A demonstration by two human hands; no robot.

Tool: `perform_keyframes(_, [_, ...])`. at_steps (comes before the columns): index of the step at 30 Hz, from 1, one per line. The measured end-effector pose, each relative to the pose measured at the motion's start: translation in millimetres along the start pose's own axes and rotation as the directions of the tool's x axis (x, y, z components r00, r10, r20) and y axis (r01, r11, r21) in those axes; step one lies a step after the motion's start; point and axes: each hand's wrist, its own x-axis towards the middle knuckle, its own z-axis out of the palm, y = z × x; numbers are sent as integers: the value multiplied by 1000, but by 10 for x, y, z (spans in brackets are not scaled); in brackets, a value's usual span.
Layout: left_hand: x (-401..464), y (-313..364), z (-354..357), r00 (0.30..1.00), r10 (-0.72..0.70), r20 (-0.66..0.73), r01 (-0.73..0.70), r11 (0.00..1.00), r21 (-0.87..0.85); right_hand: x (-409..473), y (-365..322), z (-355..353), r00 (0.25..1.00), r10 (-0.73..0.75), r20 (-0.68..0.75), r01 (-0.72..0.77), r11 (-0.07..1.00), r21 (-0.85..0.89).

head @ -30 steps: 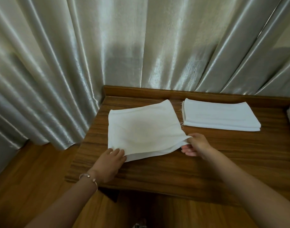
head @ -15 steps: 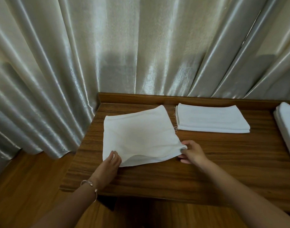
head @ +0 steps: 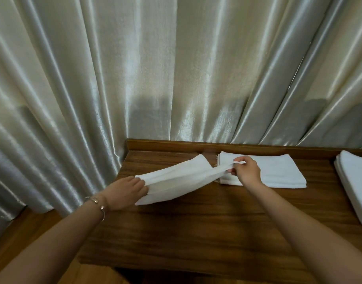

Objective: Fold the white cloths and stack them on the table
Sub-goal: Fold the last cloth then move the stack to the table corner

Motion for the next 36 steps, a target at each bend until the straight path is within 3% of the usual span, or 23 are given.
perform_keyframes(5, [152,-330,-429,998,-57,-23,58,998,33,220,-573,-149,994,-79,-75,84,995,61])
perform_keyframes(9, [165,-570,-774,997,-79,-3,79,995,-61,325,-1009,-356,986,-127,-104,131,991,31])
perform_keyframes(13, [129,-806,-1024,999,-29,-13,30,996,86,284,-1323,-611,915,-389,108,403,881,-247])
perform_keyframes(16, [153,-992,-1196,994,9,-106,13,979,201,245,-1509,-763,838,-485,251,543,787,-291])
perform_keyframes(18, [168,-1103,-1310,976,32,-216,18,975,222,233,-1618,-877,789,-500,356,606,730,-317])
perform_keyframes(22, [195,-1286,-1440,990,37,-136,-5,974,228,227,-1752,-1055,732,-347,586,661,569,-488])
perform_keyframes(24, [237,-1406,-1505,991,35,-133,1,966,258,220,-1799,-1105,754,-329,568,623,631,-462])
perform_keyframes(27, [258,-1542,-1545,986,22,-167,20,970,244,230,-1873,-1188,755,-347,556,561,782,-273])
perform_keyframes(29, [240,-1581,-1582,985,47,-168,-5,970,244,250,-1929,-1223,721,-350,599,607,736,-300])
perform_keyframes(32, [214,-1590,-1632,983,110,-146,-73,967,242,333,-1991,-1214,698,-414,584,703,552,-449])
perform_keyframes(36, [264,-1550,-1559,986,82,-143,-62,989,137,468,-2107,-1171,682,-525,508,730,526,-437])
